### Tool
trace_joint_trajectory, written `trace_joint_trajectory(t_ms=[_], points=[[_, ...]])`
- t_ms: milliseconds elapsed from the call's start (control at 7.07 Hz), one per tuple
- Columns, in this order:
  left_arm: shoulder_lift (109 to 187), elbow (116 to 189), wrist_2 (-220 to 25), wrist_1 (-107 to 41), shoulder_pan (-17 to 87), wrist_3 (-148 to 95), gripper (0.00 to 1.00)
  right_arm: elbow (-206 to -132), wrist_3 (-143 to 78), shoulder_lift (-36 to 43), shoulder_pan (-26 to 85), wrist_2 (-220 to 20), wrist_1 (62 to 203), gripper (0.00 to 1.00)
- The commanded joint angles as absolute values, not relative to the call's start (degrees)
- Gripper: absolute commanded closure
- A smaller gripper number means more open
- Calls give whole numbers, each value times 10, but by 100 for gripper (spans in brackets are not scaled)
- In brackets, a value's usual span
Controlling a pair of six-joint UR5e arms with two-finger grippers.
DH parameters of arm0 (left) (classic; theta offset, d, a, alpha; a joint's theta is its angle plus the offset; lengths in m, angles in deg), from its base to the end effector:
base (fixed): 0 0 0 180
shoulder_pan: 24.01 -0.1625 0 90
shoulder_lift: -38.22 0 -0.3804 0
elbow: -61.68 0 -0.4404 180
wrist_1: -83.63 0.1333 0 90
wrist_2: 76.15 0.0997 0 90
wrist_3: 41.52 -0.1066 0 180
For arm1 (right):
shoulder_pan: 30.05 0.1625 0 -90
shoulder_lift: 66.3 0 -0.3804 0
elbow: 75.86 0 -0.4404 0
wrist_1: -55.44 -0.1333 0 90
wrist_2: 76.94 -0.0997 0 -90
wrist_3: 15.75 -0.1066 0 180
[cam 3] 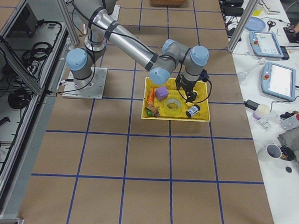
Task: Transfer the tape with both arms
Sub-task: 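Lower the right gripper into the yellow basket onto the yellow tape roll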
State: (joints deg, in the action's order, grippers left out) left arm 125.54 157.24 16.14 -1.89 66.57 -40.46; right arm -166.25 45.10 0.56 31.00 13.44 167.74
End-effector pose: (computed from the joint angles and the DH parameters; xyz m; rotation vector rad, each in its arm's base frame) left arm -0.1343 -0.5234 0.4167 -0.0139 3.1017 -0.0442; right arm -0.1989 -0.6335 0.2278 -0.8605 3.0104 0.0311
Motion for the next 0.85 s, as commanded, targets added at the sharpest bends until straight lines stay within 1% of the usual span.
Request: trace_joint_trajectory(t_ms=[0,425,566,708], points=[[1256,1573,161,-19,666,-405,0,-1701,478,-12,288,131,1743,6],[1256,1573,161,-20,666,-405,0,-1734,473,-26,287,130,1773,20],[1256,1573,161,-20,667,-405,0,-1737,474,-37,287,130,1793,21],[1256,1573,161,-20,666,-405,0,-1738,471,-44,287,130,1801,30]])
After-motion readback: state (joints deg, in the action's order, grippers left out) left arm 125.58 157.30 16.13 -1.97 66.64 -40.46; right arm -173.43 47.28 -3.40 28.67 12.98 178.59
